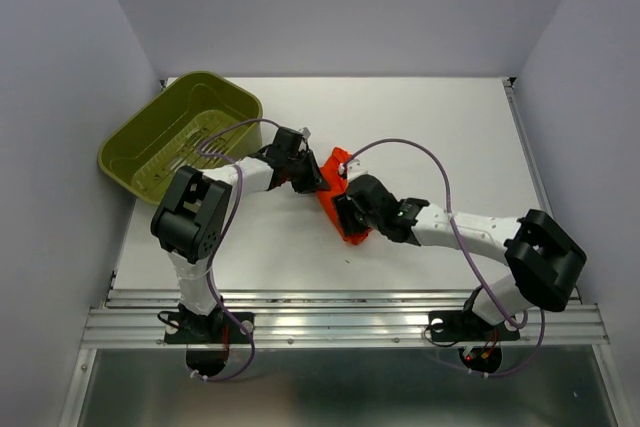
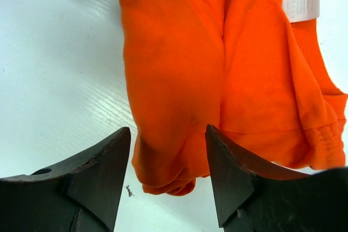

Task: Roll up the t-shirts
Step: Roll the T-shirt to the center of the board.

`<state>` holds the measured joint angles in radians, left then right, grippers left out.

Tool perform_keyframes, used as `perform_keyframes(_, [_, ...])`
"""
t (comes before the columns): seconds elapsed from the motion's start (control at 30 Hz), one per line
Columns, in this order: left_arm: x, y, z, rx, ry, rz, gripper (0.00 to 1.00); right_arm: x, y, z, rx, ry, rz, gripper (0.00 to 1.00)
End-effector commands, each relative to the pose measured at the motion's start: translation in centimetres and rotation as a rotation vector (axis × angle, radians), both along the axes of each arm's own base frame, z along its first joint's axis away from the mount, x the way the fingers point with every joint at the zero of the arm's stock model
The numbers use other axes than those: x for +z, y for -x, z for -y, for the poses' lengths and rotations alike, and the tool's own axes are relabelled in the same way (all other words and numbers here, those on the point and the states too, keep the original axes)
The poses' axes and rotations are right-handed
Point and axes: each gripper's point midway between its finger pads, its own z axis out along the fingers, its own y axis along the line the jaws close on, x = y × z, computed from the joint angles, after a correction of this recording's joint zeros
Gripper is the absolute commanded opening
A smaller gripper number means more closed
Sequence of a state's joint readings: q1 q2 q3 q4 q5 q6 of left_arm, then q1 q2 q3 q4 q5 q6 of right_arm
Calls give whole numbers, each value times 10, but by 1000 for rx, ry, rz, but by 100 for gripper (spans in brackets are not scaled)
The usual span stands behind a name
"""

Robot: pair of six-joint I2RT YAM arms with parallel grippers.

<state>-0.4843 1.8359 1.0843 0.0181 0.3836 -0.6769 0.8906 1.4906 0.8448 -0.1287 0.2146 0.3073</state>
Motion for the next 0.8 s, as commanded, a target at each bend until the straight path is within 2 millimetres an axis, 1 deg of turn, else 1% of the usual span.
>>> perform_keyframes(0.0, [28,-10,4,29,31,25,0,27,-5,-1,-6,91,104,65])
perform_keyframes(0.03, [27,-9,4,32,25,16,0,28,-7,1,-19,116,125,66])
perform_keyframes(0.07, [27,-9,3,35,24,16,0,30,-7,-2,-17,128,140,68])
perform_keyframes(0.1, [27,-9,3,37,24,13,0,28,-5,-2,-8,153,147,70])
perform_keyframes(0.13, [29,-10,4,38,28,17,0,23,0,-7,12,181,152,71])
perform_keyframes(0.17, [29,-10,4,40,24,14,0,21,0,-7,7,206,169,73])
perform_keyframes(0.2, [29,-11,4,42,23,14,0,22,1,-10,16,220,181,77])
perform_keyframes(0.3, [29,-11,3,42,19,15,0,5,4,-13,18,338,200,77])
perform_keyframes(0.4, [29,-12,3,45,20,14,0,-2,5,-15,33,391,224,77])
perform_keyframes(0.47, [29,-12,4,44,21,14,0,-8,8,-19,45,417,233,77])
perform_keyframes(0.53, [28,-12,3,43,19,13,0,-16,6,-18,38,442,238,71])
perform_keyframes(0.57, [28,-11,3,42,18,13,0,-15,4,-18,30,439,244,71])
perform_keyframes(0.6, [28,-11,3,42,17,11,0,-21,1,-14,9,468,255,65])
perform_keyframes(0.63, [27,-11,3,43,16,12,0,-25,4,-17,11,468,250,61])
perform_keyframes(0.67, [27,-11,2,41,14,11,0,-27,0,-13,-15,498,269,53])
perform_keyframes(0.77, [27,-10,2,39,11,14,0,-25,-6,-9,-68,511,303,41])
